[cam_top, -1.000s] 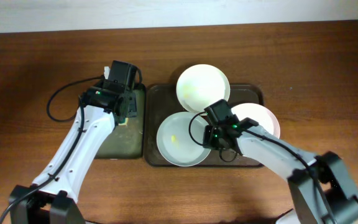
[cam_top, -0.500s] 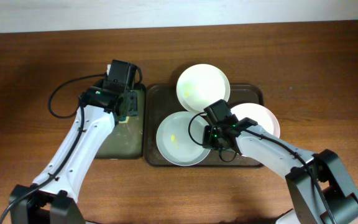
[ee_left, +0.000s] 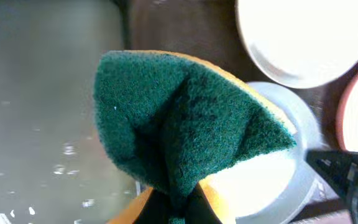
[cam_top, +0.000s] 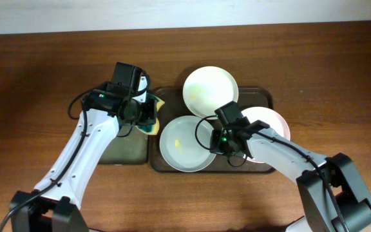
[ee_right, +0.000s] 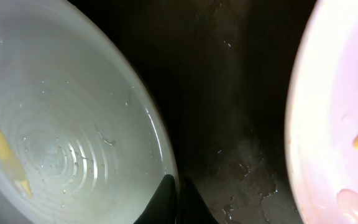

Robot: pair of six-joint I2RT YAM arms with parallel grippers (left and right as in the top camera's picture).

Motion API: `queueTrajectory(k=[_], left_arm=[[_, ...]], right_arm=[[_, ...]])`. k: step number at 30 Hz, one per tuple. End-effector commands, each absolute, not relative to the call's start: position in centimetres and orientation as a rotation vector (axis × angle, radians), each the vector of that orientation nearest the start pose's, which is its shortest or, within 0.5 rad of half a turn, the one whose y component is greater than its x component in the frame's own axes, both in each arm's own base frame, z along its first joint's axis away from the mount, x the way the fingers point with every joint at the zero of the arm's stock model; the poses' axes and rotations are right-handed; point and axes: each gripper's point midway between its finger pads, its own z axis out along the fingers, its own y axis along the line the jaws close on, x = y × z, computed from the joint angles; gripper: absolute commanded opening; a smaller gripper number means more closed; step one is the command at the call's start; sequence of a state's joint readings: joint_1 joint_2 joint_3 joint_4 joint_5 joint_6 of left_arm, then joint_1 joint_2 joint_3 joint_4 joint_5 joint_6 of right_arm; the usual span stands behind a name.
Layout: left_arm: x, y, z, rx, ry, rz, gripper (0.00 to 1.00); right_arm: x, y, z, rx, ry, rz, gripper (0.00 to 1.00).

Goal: Clean dirty plates on tray and stack at the side

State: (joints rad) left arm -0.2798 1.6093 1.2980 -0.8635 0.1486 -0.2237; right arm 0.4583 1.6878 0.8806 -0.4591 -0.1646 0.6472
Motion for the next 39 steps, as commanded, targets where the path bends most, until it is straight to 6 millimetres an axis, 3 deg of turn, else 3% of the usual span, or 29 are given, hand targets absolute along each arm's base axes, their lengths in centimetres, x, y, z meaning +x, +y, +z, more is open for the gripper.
queueTrajectory(k=[1, 8, 13, 22, 26, 32, 37, 39], left_arm=[[35.0, -14.8, 12.1, 0.187, 2.813, -0.409, 0.0], [34.2, -17.6, 8.4, 0.299, 2.89, -0.366, 0.0], [34.4, -17.3, 6.7, 0.257, 2.92, -0.255, 0.0], [33.4, -20.5, 3.5, 0.357, 2.956, -0.241, 0.0], [33.3, -19.3, 1.7, 0.278, 2.975, -0.054, 0.0], [32.7, -18.8, -0.9, 0.288, 3.031, 0.007, 0.0], [31.0, -19.6, -3.2, 0.334, 3.121, -0.03, 0.0], [29.6, -21.0, -3.4, 0.431, 3.155, -0.131, 0.0]], right_arm=[[28.2, 17.4, -0.2, 0.226, 2.973, 0.445, 0.04], [28.2, 17.4, -0.2, 0.228, 2.973, 0.445, 0.04], [28.2, 17.4, -0.2, 0.228, 2.973, 0.445, 0.04], [28.2, 17.4, -0.2, 0.228, 2.973, 0.444, 0.04], [28.2, 17.4, -0.2, 0.228, 2.973, 0.444, 0.04], [28.2, 17.4, -0.2, 0.228, 2.973, 0.444, 0.04], [28.2, 17.4, -0.2, 0.228, 2.973, 0.444, 0.04], [28.2, 17.4, -0.2, 0.228, 2.972, 0.443, 0.04]])
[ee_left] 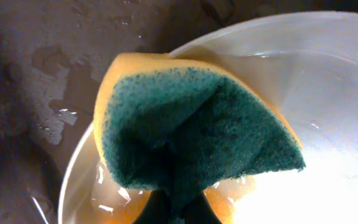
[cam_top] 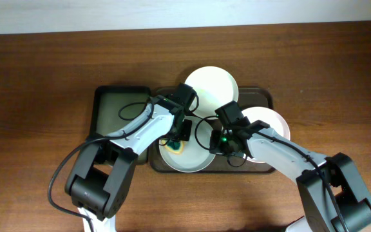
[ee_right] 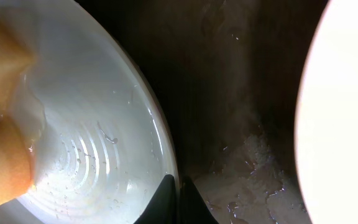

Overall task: Clean dirty plates on tray and stack at the side
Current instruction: 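Scrub the held pale plate with the sponge in the left gripper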

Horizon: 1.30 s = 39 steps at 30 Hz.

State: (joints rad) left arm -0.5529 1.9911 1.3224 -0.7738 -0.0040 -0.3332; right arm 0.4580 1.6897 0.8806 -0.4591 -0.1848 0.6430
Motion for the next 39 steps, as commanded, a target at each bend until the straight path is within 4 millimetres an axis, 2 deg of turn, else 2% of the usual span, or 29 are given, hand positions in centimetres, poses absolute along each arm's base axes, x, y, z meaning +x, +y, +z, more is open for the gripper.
queueTrajectory(k=[1, 10, 16, 20, 24, 27, 39], left_arm=[[29.1, -21.4, -3.4, 0.466, 3.167, -0.158, 0.0], [26.7, -21.0, -3.4, 0.539, 3.232, -0.091, 0.0], [24.7, -20.6, -4.2, 0.572, 3.277, -0.081, 0.0], [23.0, -22.0, -4.0, 0.662, 3.317, -0.251, 0.0], [22.1, -21.8, -3.7, 0.689, 3.353, -0.27, 0.0], [21.0, -22.3, -3.3, 0.757, 3.373, -0.374, 0.0], [21.0, -22.6, -3.2, 0.754, 3.371, -0.404, 0.0]], right_arm=[[28.2, 17.4, -0.2, 0.228, 2.973, 0.444, 0.04], [28.2, 17.4, -0.2, 0.228, 2.972, 0.445, 0.04], [28.2, 17.4, -0.2, 0.228, 2.972, 0.445, 0.04], [28.2, 17.4, -0.2, 0.228, 2.972, 0.445, 0.04], [28.2, 17.4, -0.2, 0.228, 2.972, 0.445, 0.04], [28.2, 17.4, -0.2, 0.228, 2.972, 0.445, 0.04], [28.2, 17.6, -0.2, 0.224, 2.974, 0.465, 0.04]])
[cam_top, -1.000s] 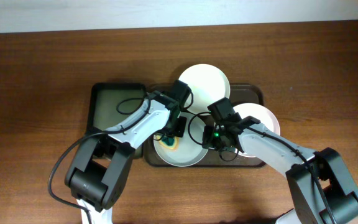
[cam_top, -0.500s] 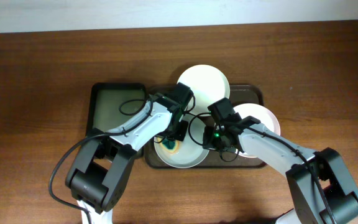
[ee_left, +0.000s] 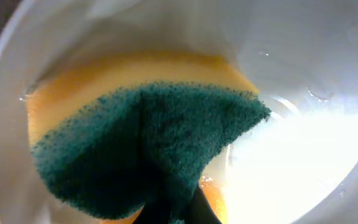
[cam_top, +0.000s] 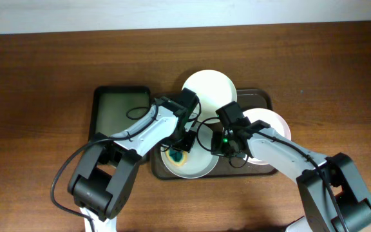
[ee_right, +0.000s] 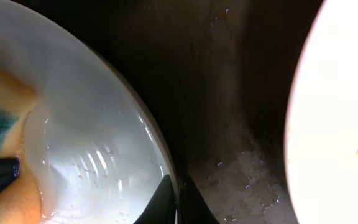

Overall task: Clean dirty plates on tray and stack at the side
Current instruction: 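Scrub the held pale plate with the sponge in the left gripper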

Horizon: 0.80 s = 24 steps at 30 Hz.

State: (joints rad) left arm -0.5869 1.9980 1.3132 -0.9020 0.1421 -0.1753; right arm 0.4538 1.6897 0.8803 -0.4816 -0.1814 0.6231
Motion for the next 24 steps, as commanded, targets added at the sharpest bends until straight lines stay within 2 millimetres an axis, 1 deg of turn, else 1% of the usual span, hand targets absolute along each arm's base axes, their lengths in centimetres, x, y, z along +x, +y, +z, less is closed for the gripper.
queueTrajectory(k=[1, 5, 9, 13, 16, 19, 22, 24], left_arm=[[21.0, -22.6, -3.2, 0.754, 3.37, -0.405, 0.0], [21.1, -22.7, -3.3, 0.754, 3.363, -0.409, 0.0], [21.1, -22.9, -3.2, 0.756, 3.361, -0.419, 0.0], [20.7, -23.6, -2.9, 0.749, 3.37, -0.508, 0.0], [20.2, -24.3, -2.5, 0.788, 3.36, -0.61, 0.0], [20.1, -24.8, -2.2, 0.796, 3.353, -0.671, 0.0], [20.5, -25.0, -1.7, 0.791, 3.324, -0.689, 0.0], [21.5, -25.2, -0.6, 0.78, 3.271, -0.712, 0.0]], right_arm=[[28.1, 17.8, -0.1, 0.221, 2.977, 0.481, 0.04], [28.0, 19.0, 0.3, 0.162, 2.973, 0.586, 0.04], [28.1, 19.5, 0.5, 0.153, 2.967, 0.628, 0.04], [28.1, 19.5, 0.5, 0.154, 2.966, 0.628, 0.04], [28.1, 19.6, 0.6, 0.153, 2.963, 0.63, 0.04], [28.2, 19.6, 0.6, 0.152, 2.961, 0.63, 0.04], [28.2, 19.6, 0.6, 0.151, 2.959, 0.631, 0.04], [28.2, 19.6, 0.6, 0.151, 2.959, 0.631, 0.04]])
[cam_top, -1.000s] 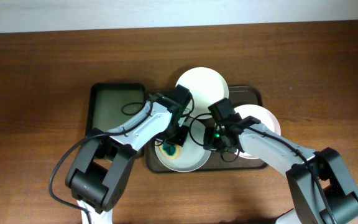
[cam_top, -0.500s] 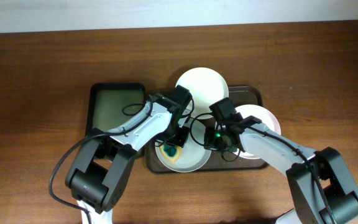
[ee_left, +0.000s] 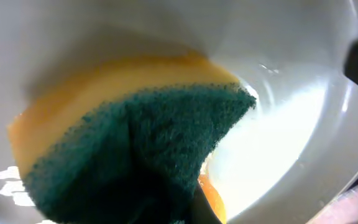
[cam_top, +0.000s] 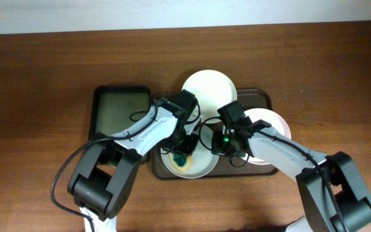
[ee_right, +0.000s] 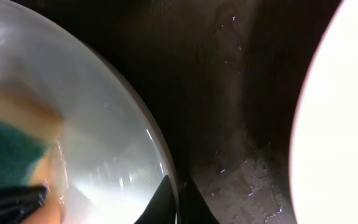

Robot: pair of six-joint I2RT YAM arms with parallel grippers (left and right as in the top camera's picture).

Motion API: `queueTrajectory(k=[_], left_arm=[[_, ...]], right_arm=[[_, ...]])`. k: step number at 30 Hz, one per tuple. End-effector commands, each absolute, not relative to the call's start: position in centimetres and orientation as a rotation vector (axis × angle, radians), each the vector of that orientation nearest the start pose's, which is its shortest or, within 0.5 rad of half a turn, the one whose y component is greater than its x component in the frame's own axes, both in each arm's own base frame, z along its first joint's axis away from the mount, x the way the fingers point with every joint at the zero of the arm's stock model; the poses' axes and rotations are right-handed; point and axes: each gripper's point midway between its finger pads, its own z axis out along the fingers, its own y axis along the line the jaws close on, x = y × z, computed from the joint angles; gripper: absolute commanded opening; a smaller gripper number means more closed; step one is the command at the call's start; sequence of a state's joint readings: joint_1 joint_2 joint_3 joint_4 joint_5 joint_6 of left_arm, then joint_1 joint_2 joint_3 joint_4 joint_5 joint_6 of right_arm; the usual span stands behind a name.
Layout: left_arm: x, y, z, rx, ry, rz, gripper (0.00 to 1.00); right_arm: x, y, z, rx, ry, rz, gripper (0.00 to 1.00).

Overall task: Clean dirty plates on tray and stack at the side
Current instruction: 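Scrub the held pale plate with the sponge in the left gripper, then return the sponge to the black tray and release it with left gripper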

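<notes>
A brown tray (cam_top: 261, 98) holds three plates. The front white plate (cam_top: 197, 167) has my left gripper (cam_top: 181, 155) pressing a green-and-yellow sponge (ee_left: 129, 130) into it, shut on the sponge (cam_top: 178, 156). My right gripper (ee_right: 174, 196) is shut on this plate's right rim (ee_right: 160, 155), one finger inside, one outside. A second white plate (cam_top: 209, 88) sits at the tray's back. A pink-rimmed plate (cam_top: 270, 122) lies at the right, its edge (ee_right: 328, 124) bright in the right wrist view.
A dark square basin (cam_top: 120, 109) of water sits left of the tray on the wooden table (cam_top: 44, 77). The wet tray floor (ee_right: 229, 93) shows between the front plate and the pink-rimmed plate.
The sponge has shifted slightly toward the plate's right side and middle. My right gripper still pinches the rim in the same spot.
My left gripper first held the sponge over the basin's edge, left of the tray, while a yellow smear lay in the front plate. Then the sponge was at the plate's left edge, then pressed inside it. My right gripper held the rim throughout.
</notes>
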State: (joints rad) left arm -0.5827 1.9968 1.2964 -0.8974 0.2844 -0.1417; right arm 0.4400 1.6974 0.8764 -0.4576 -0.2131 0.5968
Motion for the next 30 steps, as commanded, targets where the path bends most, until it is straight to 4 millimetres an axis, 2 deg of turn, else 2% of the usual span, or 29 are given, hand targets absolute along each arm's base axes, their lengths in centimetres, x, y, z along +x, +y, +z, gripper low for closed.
queueTrajectory(k=[1, 4, 7, 9, 12, 15, 16, 17, 18, 20, 25, 30], left_arm=[[22.2, -25.3, 0.3, 0.767, 3.235, -0.728, 0.0], [24.5, -25.3, 3.4, 0.723, 3.125, -0.766, 0.0], [27.5, -24.7, 7.4, 0.656, 2.978, -0.801, 0.0], [29.4, -23.7, 10.1, 0.597, 2.884, -0.808, 0.0], [31.5, -21.0, 12.1, 0.495, 2.819, -0.728, 0.0], [32.9, -18.1, 12.2, 0.413, 2.812, -0.571, 0.0], [33.4, -16.9, 12.0, 0.382, 2.817, -0.501, 0.0], [33.7, -16.2, 11.8, 0.363, 2.82, -0.456, 0.0], [34.4, -14.3, 11.5, 0.293, 2.831, -0.337, 0.0], [35.3, -10.8, 11.2, 0.118, 2.838, -0.111, 0.0], [36.3, -4.7, 11.6, -0.229, 2.761, 0.237, 0.0], [36.4, -2.4, 11.1, -0.343, 2.757, 0.274, 0.01]], right_arm=[[28.2, 19.6, 0.6, 0.151, 2.959, 0.631, 0.04], [28.2, 19.6, 0.6, 0.151, 2.959, 0.631, 0.04], [28.2, 19.6, 0.6, 0.151, 2.959, 0.63, 0.04], [28.2, 19.6, 0.6, 0.151, 2.959, 0.631, 0.04], [28.2, 19.6, 0.6, 0.151, 2.959, 0.63, 0.04], [28.2, 19.6, 0.6, 0.151, 2.959, 0.63, 0.04], [28.2, 19.6, 0.6, 0.151, 2.959, 0.63, 0.07], [28.2, 19.6, 0.6, 0.152, 2.959, 0.629, 0.15], [28.2, 19.5, 0.6, 0.151, 2.959, 0.625, 0.24], [28.2, 19.5, 0.5, 0.142, 2.959, 0.624, 0.3], [28.1, 19.5, 0.5, 0.143, 2.963, 0.621, 0.33], [28.0, 18.6, 0.1, 0.159, 2.973, 0.545, 0.34]])
